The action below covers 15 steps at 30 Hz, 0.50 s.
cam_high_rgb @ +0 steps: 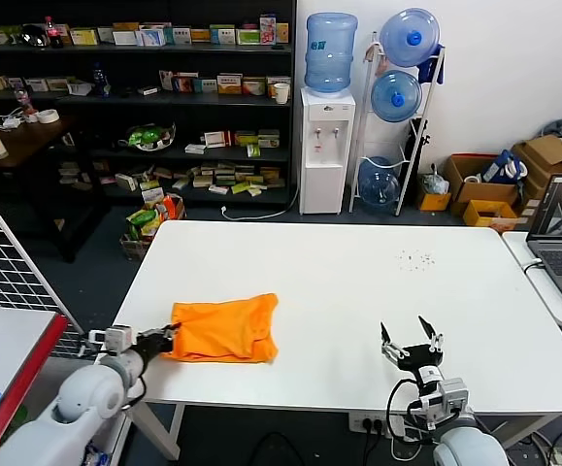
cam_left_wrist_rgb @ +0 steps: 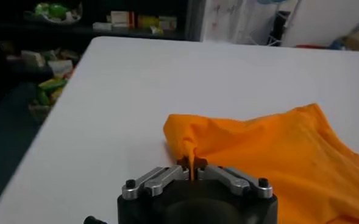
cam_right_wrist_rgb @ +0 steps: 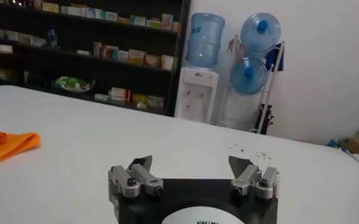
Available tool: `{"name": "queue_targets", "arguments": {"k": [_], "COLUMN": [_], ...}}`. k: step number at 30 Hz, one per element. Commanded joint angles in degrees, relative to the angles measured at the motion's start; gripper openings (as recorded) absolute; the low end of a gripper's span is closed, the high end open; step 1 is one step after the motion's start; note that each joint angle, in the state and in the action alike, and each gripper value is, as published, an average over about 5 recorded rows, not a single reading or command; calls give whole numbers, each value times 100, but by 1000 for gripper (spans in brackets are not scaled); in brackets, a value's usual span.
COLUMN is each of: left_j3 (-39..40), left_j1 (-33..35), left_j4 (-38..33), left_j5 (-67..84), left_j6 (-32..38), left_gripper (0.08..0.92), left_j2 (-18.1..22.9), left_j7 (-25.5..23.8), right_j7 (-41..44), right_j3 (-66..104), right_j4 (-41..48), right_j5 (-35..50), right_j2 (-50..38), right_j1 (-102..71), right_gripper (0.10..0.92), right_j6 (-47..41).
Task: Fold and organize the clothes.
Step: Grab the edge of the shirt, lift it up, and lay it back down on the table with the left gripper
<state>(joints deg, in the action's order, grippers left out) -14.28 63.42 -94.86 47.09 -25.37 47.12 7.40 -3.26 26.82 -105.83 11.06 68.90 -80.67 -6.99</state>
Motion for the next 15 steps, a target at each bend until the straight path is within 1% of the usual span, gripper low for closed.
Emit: {"name": "queue_targets", "arguments": {"k": [1,4,7,11,15], "left_j3": [-781,-862,-871,-858,-880], "left_j1": [133,73,-86,-294,-372], "left_j4": [322,463,569,548,446], "left_j5": [-104,-235,-324,-299,-276], "left_j6": [-137,-113,-81,-71,-74], "left_gripper": [122,122,122,122,122], "left_j2": [-1724,-2105,-2372,-2607,-2721], "left_j7": [129,169,237,325,338], "right_j7": [-7,-4,-4,-4,-10], "right_j3": [-322,-387,-429,-476,-504], "right_j4": [56,101,159,213,249], "right_j5": [-4,-2,0,4,-9], "right_j2": [-2,-9,-17,-11,4], "right_j1": [306,391,466,552,584], "right_gripper": [823,823,823,823,823], "right_j6": [-10,2,16,24,26]}}
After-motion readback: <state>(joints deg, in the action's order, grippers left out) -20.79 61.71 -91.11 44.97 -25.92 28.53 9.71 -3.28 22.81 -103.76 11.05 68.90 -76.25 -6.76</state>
